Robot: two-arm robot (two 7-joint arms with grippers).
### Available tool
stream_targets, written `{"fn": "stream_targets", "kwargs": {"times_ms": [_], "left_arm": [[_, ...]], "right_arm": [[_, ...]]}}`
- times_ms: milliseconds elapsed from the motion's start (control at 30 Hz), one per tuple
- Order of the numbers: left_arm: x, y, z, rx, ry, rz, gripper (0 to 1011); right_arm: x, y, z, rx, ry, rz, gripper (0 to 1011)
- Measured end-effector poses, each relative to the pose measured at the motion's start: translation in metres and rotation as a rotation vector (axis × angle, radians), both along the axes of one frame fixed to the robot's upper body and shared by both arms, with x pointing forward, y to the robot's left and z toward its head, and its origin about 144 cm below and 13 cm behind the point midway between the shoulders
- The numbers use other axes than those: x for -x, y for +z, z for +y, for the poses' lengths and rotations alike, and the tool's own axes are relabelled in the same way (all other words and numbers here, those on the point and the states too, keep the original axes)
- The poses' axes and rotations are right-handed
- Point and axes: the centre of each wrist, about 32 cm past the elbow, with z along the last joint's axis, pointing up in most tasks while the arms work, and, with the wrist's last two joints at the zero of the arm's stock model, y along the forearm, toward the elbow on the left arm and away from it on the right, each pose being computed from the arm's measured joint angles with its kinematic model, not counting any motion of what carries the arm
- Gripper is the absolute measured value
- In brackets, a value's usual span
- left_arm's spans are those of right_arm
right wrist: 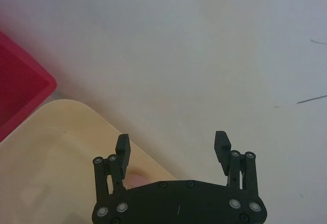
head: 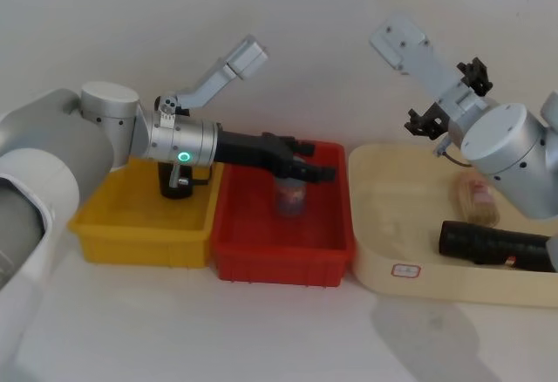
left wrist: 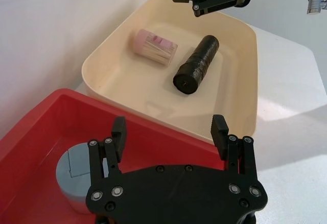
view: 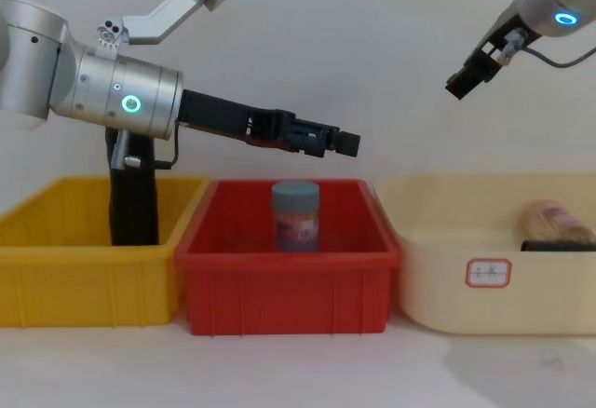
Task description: Pick up the garbage bag with the one hand and transfer it to the other hand.
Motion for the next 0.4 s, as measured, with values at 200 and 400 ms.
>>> {"fn": "stream_targets", "kwargs": {"times_ms": [200, 400], "left_arm": [[0.0, 0.0, 0.0, 0.0, 0.0, 0.0, 1000], [0.0, 0.0, 0.0, 0.0, 0.0, 0.0, 1000]], "right_arm": [[-0.0002, -0.0003, -0.0003, 0.001, -0.004, 0.0, 1001], [-0.0003, -0.0004, -0.0005, 0.002, -0.006, 0.001, 1001]]}}
